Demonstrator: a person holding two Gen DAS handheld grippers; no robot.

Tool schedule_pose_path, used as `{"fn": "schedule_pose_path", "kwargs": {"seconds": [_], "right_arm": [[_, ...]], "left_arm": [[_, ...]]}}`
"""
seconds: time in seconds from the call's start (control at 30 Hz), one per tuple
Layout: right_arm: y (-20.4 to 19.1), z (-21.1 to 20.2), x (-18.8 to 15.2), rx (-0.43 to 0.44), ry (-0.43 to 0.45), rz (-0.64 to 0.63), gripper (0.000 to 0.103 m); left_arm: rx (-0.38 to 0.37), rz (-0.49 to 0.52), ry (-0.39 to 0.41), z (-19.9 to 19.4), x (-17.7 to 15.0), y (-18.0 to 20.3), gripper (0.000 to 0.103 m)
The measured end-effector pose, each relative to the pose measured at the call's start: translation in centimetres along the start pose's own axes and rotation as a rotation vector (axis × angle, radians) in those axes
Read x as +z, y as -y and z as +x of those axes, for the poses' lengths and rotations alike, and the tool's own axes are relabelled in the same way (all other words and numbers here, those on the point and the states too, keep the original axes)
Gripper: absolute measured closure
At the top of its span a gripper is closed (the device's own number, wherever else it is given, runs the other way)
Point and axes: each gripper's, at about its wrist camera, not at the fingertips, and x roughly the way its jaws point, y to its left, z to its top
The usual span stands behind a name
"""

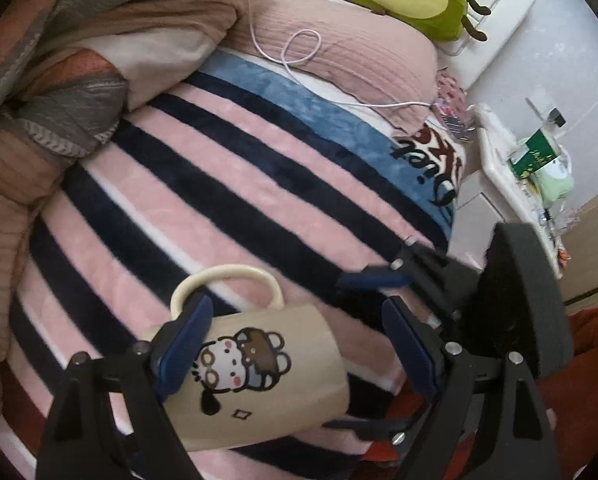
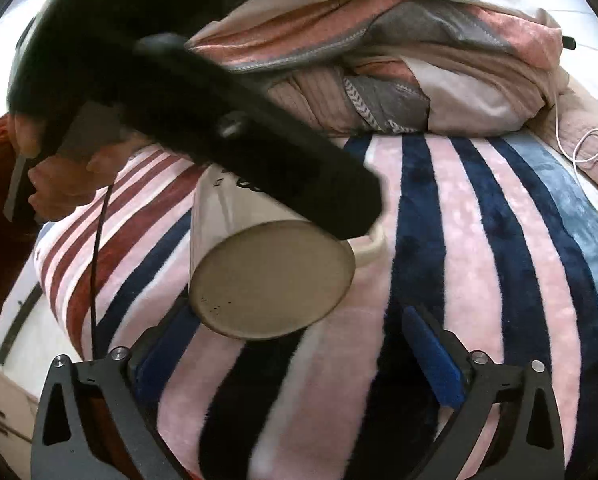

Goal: Flip cup upside down
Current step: 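Keep rotating the right tool until the mug rim faces down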

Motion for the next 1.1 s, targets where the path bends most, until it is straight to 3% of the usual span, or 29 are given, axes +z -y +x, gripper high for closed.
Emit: {"fn": "schedule_pose_path", "kwargs": {"seconds": [0.3,0.47,0.57,0.63,0.73,0.83,0.9,0.97,1.1], "right_arm": [[1.3,1.0,2.0,-0.125,-0.033,-0.056,0.000],[3.1,3.0,4.5,-0.172,-0.093,-0.104,0.000],[5.1,3.6,5.0,-0.196,-0.149,-0.072,0.000],[6.5,2.2,5.1,-0.164,-0.126,-0.002,0.000],[9.0,-0.3,5.6,-0.004,-0.081,0.180,0.000],[10.7,-0.5,6.1,0.380,-0.105,0.400,0.000],[11.2,1.1,6.3,0.541,-0.182,0.537,0.000],[11.2,2.7,6.2,0.587,-0.231,0.620,0.000],[10.8,6.0,5.7,0.595,-0.303,0.726,0.000]], "left_arm": [[0.114,-0.021,-0.006,-0.9,-0.4,-1.5,0.015],[0.109,-0.054,0.013,-1.9,-0.8,-2.3,0.014],[0.140,-0.090,-0.027,-1.1,-1.2,-2.9,0.014],[0.165,-0.104,-0.041,-0.6,-1.3,-3.0,0.014],[0.174,-0.126,-0.031,-0.5,-1.2,-3.1,0.014],[0.187,-0.149,-0.035,-0.2,-0.8,-3.1,0.014],[0.207,-0.148,-0.044,0.2,-0.6,-3.1,0.014],[0.216,-0.157,-0.048,0.5,-0.5,-3.2,0.014],[0.224,-0.168,-0.054,0.9,-0.3,-3.5,0.019]]}}
